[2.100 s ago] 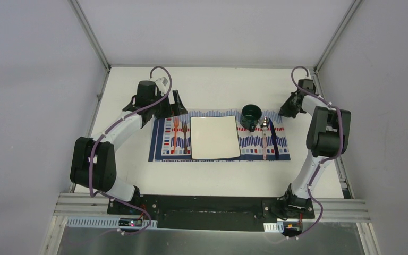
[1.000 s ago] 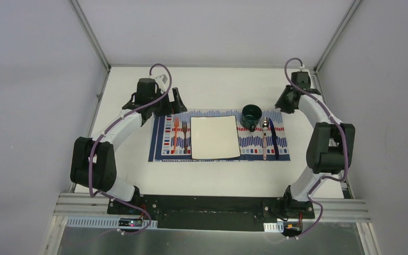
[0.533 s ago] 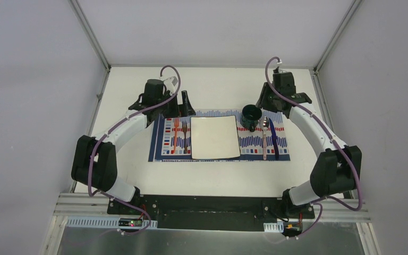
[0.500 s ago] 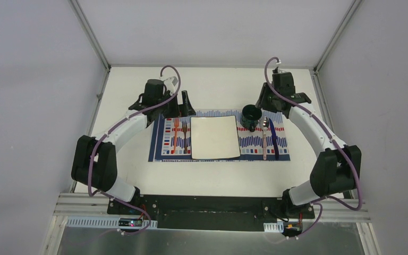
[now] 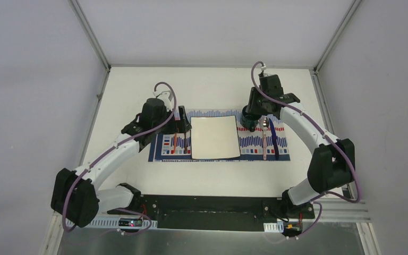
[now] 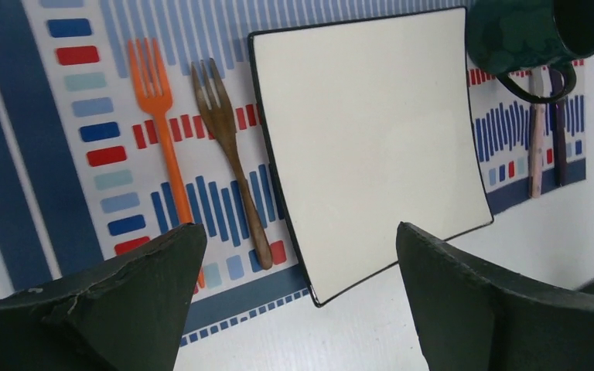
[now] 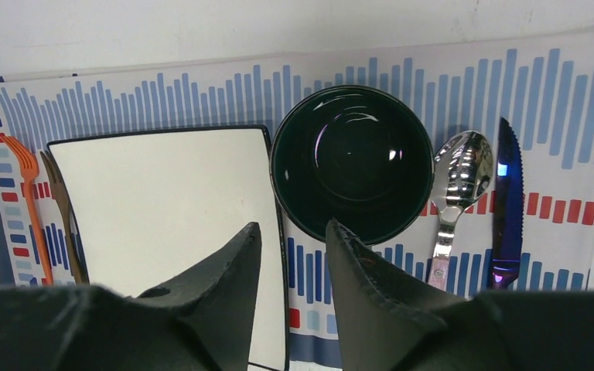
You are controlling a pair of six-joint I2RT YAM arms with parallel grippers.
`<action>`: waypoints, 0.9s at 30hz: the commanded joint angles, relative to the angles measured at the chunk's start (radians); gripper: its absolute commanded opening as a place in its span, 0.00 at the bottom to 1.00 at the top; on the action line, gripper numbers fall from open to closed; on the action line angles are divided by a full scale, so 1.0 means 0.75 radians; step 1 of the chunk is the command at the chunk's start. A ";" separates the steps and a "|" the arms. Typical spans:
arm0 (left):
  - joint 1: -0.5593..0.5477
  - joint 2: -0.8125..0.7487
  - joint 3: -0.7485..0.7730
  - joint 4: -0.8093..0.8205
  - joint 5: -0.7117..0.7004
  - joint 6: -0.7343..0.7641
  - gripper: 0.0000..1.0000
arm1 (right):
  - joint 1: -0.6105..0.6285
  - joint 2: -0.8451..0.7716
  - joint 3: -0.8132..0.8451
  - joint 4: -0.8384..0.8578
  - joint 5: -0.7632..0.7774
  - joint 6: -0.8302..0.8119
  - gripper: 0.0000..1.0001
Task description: Set the dinner table for one person
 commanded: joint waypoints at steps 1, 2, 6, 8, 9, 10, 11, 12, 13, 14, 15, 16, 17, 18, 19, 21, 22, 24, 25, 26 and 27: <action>-0.114 -0.123 -0.009 -0.138 -0.506 -0.012 0.99 | 0.035 0.005 0.014 0.036 0.009 -0.017 0.40; -0.153 -0.131 -0.003 -0.167 -0.642 -0.008 0.99 | 0.039 0.013 0.015 0.031 0.023 -0.013 0.40; -0.225 -0.083 0.012 -0.200 -0.858 -0.027 0.99 | 0.046 0.029 -0.015 0.043 0.020 -0.010 0.40; -0.244 -0.044 0.007 -0.183 -0.931 -0.040 0.99 | 0.046 0.028 -0.032 0.060 0.008 -0.011 0.40; -0.251 -0.017 0.013 -0.179 -0.961 -0.044 0.99 | 0.046 0.030 -0.036 0.065 0.006 -0.011 0.40; -0.259 0.011 0.021 -0.178 -0.984 -0.047 0.99 | 0.046 0.033 -0.034 0.063 -0.002 -0.010 0.40; -0.266 0.039 0.029 -0.171 -1.003 -0.047 0.99 | 0.048 0.035 -0.033 0.063 -0.011 -0.011 0.40; -0.270 0.061 0.034 -0.159 -1.013 -0.049 0.99 | 0.049 0.036 -0.036 0.069 -0.015 -0.011 0.40; -0.275 0.080 0.037 -0.140 -1.023 -0.049 0.99 | 0.051 0.037 -0.037 0.071 -0.015 -0.009 0.40; -0.282 0.097 0.042 -0.124 -1.030 -0.048 0.99 | 0.050 0.039 -0.037 0.070 -0.018 -0.010 0.40; -0.284 0.118 0.051 -0.112 -1.026 -0.047 0.99 | 0.052 0.039 -0.040 0.072 -0.019 -0.012 0.40; -0.285 0.138 0.062 -0.099 -1.017 -0.041 0.99 | 0.052 0.038 -0.043 0.077 -0.019 -0.009 0.40; -0.286 0.158 0.070 -0.087 -1.002 -0.037 0.99 | 0.053 0.040 -0.047 0.078 -0.019 -0.011 0.40; -0.286 0.175 0.080 -0.077 -0.992 -0.033 0.96 | 0.054 0.039 -0.045 0.074 -0.019 -0.014 0.40; -0.288 0.188 0.089 -0.071 -0.981 -0.030 0.92 | 0.054 0.035 -0.048 0.073 -0.019 -0.014 0.40; -0.288 0.207 0.103 -0.050 -0.952 -0.025 0.78 | 0.054 0.032 -0.052 0.078 -0.014 -0.015 0.40; -0.290 0.222 0.111 -0.045 -0.939 -0.025 0.75 | 0.054 0.032 -0.050 0.075 -0.018 -0.016 0.40; -0.292 0.243 0.123 -0.029 -0.912 -0.031 0.56 | 0.054 0.036 -0.051 0.078 -0.020 -0.013 0.40; -0.292 0.255 0.126 -0.017 -0.897 -0.034 0.54 | 0.055 0.041 -0.050 0.077 -0.019 -0.015 0.40; -0.293 0.270 0.135 -0.014 -0.885 -0.036 0.54 | 0.055 0.045 -0.049 0.076 -0.019 -0.016 0.40; -0.296 0.284 0.138 -0.014 -0.877 -0.039 0.54 | 0.054 0.046 -0.051 0.079 -0.019 -0.015 0.40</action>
